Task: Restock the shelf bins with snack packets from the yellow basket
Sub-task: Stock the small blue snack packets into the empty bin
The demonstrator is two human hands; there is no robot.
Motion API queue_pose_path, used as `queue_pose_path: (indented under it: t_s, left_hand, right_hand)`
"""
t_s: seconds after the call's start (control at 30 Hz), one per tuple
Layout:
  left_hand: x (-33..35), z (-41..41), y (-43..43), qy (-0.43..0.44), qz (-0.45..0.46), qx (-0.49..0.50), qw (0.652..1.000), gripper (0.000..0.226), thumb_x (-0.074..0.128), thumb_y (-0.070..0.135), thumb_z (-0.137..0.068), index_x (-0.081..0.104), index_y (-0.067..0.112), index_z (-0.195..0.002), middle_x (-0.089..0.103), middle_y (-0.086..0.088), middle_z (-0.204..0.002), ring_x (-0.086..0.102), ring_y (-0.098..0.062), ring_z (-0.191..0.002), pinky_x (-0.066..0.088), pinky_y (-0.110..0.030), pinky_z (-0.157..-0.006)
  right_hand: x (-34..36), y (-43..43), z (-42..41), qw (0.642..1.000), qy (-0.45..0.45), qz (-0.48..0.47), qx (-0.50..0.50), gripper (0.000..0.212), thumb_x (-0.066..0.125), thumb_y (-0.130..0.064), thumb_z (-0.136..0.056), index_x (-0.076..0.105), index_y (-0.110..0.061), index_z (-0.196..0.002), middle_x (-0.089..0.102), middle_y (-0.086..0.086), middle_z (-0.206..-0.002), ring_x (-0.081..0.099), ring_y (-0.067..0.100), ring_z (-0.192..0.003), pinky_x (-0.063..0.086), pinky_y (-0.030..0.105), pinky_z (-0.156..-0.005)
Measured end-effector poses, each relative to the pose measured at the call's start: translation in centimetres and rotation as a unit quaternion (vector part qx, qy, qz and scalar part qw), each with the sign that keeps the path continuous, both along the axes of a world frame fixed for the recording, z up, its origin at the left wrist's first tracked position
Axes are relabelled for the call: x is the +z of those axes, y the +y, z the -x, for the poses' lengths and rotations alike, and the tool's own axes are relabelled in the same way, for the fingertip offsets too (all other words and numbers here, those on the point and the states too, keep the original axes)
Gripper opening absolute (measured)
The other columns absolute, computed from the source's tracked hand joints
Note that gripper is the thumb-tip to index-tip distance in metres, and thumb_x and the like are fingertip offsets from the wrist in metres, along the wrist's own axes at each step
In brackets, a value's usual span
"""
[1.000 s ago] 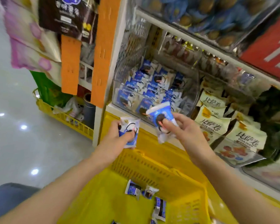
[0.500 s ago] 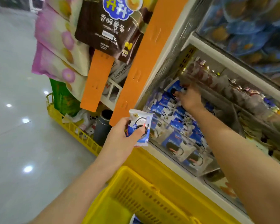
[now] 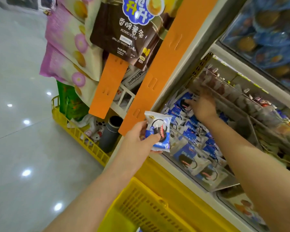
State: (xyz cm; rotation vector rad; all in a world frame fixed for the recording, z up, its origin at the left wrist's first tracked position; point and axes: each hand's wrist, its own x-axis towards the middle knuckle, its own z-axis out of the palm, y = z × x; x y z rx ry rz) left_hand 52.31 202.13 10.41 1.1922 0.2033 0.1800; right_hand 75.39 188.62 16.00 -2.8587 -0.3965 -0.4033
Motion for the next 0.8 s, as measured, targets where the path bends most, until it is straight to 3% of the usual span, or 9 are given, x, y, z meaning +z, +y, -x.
queue_pose_path:
  t_s: [0.1,0.2,0.3,0.4,0.5,0.57,0.63,0.73,0.8]
  left_hand:
    - [0.0,0.4,-0.4,0.006,0.022,-0.018,1.0,0.029,0.056,0.011,-0.09,0.049,0.035,-0.106,0.062,-0.001,-0.116,0.064,-0.015,-0.102,0.055,-0.035,-0.086]
    - [0.0,0.9,-0.9,-0.001,0.026,-0.029,0.999,0.034,0.054,0.013,-0.091,0.048,0.027,-0.122,0.063,0.003,-0.117,0.065,-0.009,-0.099,0.055,-0.022,-0.076]
    - [0.1,1.3,-1.5,-0.026,-0.047,-0.042,0.998,0.044,0.053,0.017,-0.093,0.045,0.025,-0.134,0.059,0.004,-0.123,0.059,-0.008,-0.108,0.053,-0.019,-0.08]
    - [0.6,1.6,-1.9,-0.056,-0.177,-0.034,0.982,0.047,0.055,0.019,-0.092,0.043,0.031,-0.136,0.054,0.007,-0.127,0.052,-0.003,-0.114,0.045,-0.018,-0.092]
    - [1.1,1.7,-2.2,-0.092,-0.192,0.014,0.977,0.045,0.061,0.02,-0.088,0.047,0.032,-0.129,0.056,0.009,-0.118,0.057,-0.001,-0.104,0.049,-0.017,-0.086]
    - [1.4,1.7,-2.3,-0.112,-0.194,0.053,0.973,0.038,0.063,0.023,-0.085,0.05,0.032,-0.119,0.059,0.007,-0.114,0.059,-0.005,-0.102,0.053,-0.022,-0.081]
    - [1.8,1.6,-2.5,-0.144,-0.224,0.06,0.962,0.031,0.063,0.025,-0.085,0.052,0.032,-0.113,0.059,0.011,-0.106,0.058,0.002,-0.095,0.051,-0.012,-0.071]
    - [2.7,0.5,-2.5,-0.177,-0.302,0.033,0.936,0.024,0.059,0.03,-0.087,0.055,0.027,-0.111,0.058,0.015,-0.098,0.053,0.011,-0.089,0.042,-0.004,-0.068]
    - [3.1,-0.6,-2.4,-0.189,-0.376,0.016,0.907,0.026,0.054,0.031,-0.09,0.054,0.025,-0.115,0.057,0.015,-0.097,0.05,0.008,-0.087,0.04,-0.005,-0.072]
  right_hand:
    - [0.9,-0.4,4.9,0.994,-0.052,-0.075,0.057,0.047,0.057,-0.027,-0.092,0.042,-0.008,-0.132,0.047,0.015,-0.132,0.047,0.026,-0.12,0.041,0.035,-0.1]
    - [1.2,-1.0,11.2,0.974,-0.027,-0.187,0.123,0.024,0.051,-0.028,-0.095,0.052,-0.02,-0.117,0.056,-0.01,-0.103,0.053,-0.003,-0.088,0.046,0.01,-0.074]
    - [1.1,-1.7,16.3,0.962,0.06,-0.199,0.177,0.031,0.051,-0.035,-0.093,0.048,-0.03,-0.123,0.052,-0.025,-0.106,0.051,-0.011,-0.094,0.042,0.005,-0.074]
    - [1.4,-2.6,18.4,0.963,0.118,-0.109,0.216,0.045,0.058,-0.036,-0.088,0.045,-0.029,-0.131,0.051,-0.021,-0.12,0.05,-0.005,-0.104,0.041,0.012,-0.088]
    - [2.0,-3.3,19.2,0.953,0.177,-0.108,0.223,0.022,0.066,-0.029,-0.084,0.06,-0.018,-0.103,0.067,-0.002,-0.091,0.061,0.012,-0.078,0.049,0.029,-0.07]
    - [2.3,-3.7,19.4,0.94,0.205,-0.146,0.229,0.022,0.071,-0.03,-0.077,0.061,-0.022,-0.095,0.069,-0.004,-0.083,0.063,0.006,-0.072,0.052,0.021,-0.064]
    - [2.6,-4.1,19.4,0.938,0.206,-0.15,0.234,0.028,0.07,-0.045,-0.068,0.06,-0.032,-0.091,0.069,-0.014,-0.079,0.064,-0.001,-0.07,0.049,0.012,-0.06]
    - [3.4,-5.0,19.0,0.94,0.2,-0.158,0.228,0.026,0.064,-0.052,-0.067,0.062,-0.037,-0.088,0.068,-0.02,-0.083,0.062,-0.001,-0.068,0.047,0.011,-0.058]
    - [3.9,-6.1,18.0,0.944,0.192,-0.172,0.205,0.026,0.064,-0.051,-0.069,0.063,-0.036,-0.089,0.069,-0.011,-0.086,0.064,0.007,-0.072,0.05,0.017,-0.061]
